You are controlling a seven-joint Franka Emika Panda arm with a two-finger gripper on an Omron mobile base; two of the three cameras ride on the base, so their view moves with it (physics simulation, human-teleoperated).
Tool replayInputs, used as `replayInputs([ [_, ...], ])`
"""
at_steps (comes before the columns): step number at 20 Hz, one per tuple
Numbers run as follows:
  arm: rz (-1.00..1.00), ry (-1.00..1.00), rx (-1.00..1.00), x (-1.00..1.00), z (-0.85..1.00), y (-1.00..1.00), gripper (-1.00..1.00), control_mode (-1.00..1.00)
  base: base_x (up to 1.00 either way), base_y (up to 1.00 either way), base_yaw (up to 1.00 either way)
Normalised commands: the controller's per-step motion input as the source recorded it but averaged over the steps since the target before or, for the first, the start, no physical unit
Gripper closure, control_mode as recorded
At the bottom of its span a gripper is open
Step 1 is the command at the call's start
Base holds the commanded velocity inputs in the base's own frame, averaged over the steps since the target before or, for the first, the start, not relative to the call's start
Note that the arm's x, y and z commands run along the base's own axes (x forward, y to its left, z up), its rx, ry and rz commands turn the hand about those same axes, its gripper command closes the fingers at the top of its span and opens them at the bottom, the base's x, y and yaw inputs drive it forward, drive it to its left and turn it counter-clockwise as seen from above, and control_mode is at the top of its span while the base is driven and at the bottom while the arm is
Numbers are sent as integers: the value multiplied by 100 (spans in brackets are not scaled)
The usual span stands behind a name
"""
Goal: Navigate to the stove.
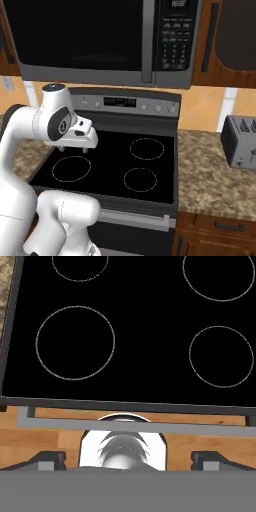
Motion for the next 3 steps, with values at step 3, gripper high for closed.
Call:
replayInputs([
  [3, 0, 0, 0, 0, 0, 0, -100, 100, 11, 0, -4],
])
